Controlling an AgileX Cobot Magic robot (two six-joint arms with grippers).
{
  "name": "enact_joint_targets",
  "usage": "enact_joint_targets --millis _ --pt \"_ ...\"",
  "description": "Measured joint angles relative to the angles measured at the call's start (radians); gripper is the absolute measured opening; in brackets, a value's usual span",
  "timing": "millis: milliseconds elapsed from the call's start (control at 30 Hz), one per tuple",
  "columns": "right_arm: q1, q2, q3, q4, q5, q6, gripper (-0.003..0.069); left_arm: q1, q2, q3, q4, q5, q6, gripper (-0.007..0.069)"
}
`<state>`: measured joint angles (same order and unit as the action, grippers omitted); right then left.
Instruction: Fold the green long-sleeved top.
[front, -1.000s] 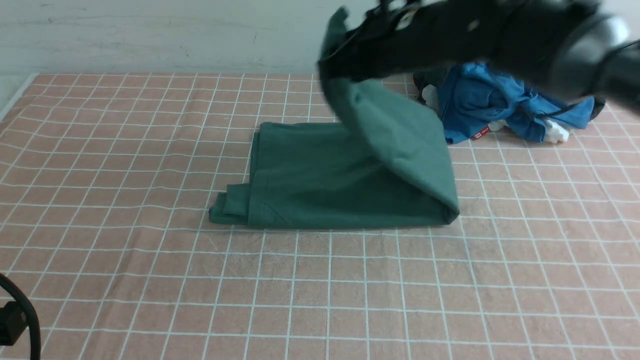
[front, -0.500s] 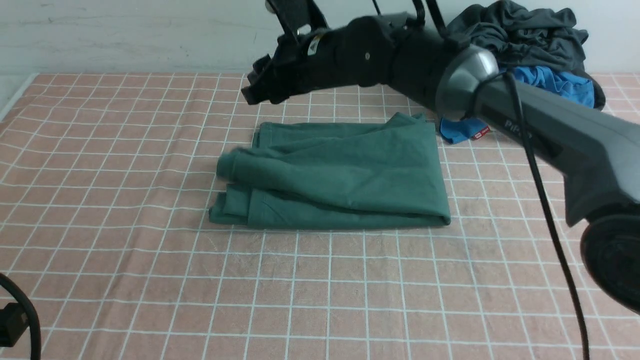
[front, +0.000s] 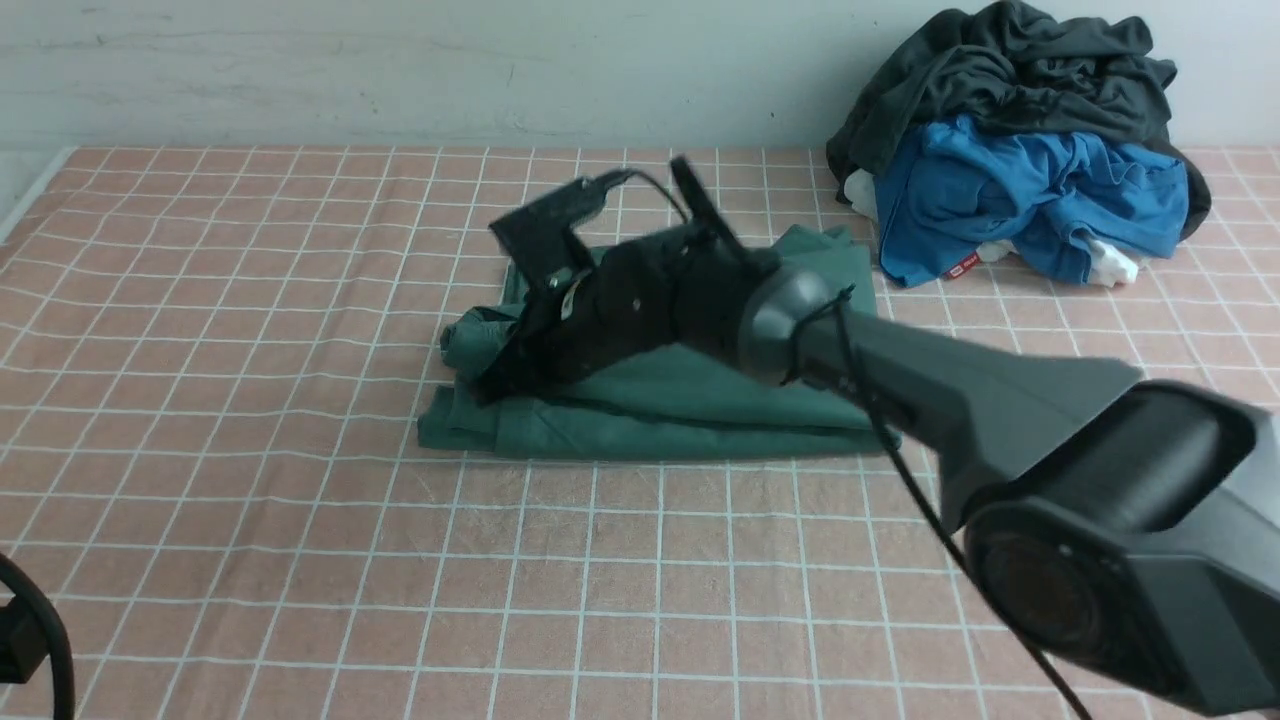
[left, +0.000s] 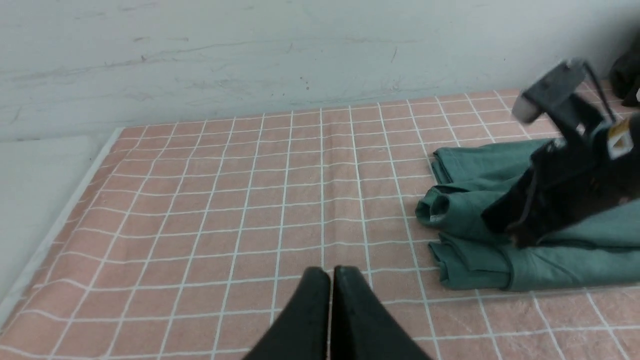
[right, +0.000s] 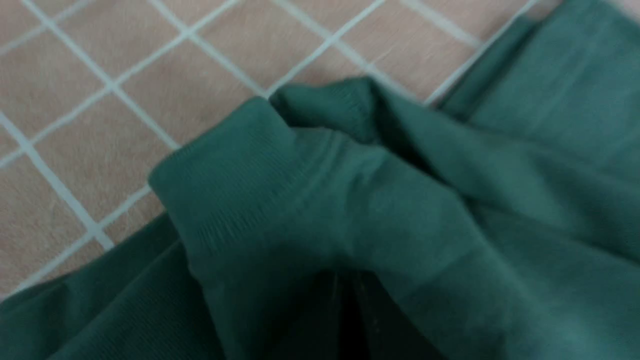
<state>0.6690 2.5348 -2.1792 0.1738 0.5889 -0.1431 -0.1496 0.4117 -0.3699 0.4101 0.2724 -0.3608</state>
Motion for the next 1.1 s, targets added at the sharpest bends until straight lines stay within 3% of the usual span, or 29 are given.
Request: enact_joint_targets --millis 133,233,400,533,900,967,1100 --pt "0.011 -0.014 -0.003 -0.042 0.021 0.000 -0.0012 0.000 -0.040 0.000 0.001 -0.012 0.002 -0.0003" --pt "0.016 -0.098 0.005 -0.146 0.122 -0.005 -0.0013 0.000 -0.168 0.004 0.010 -0.010 0.034 -0.0003" --pt "0.017 -0.360 0.005 -0.316 0.223 -0.015 -0.0014 0.000 -0.378 0.083 0.026 -0.010 0.088 -0.0003" --pt "0.015 -0.578 -0.005 -0.385 0.298 -0.015 -0.0014 0.000 -0.424 0.162 0.060 -0.042 0.144 -0.0003" --pt "0.008 -0.941 0.032 -0.410 0.645 0.001 -0.0013 0.000 -0.424 0.211 0.099 -0.136 0.175 -0.0003" --pt "0.007 -0.985 0.087 -0.414 0.662 0.001 -0.0013 0.000 -0.424 0.211 0.100 -0.136 0.175 -0.0003" --pt "0.007 -1.210 0.394 -0.411 0.628 0.002 -0.0010 0.000 -0.424 0.211 0.102 -0.136 0.175 -0.0003"
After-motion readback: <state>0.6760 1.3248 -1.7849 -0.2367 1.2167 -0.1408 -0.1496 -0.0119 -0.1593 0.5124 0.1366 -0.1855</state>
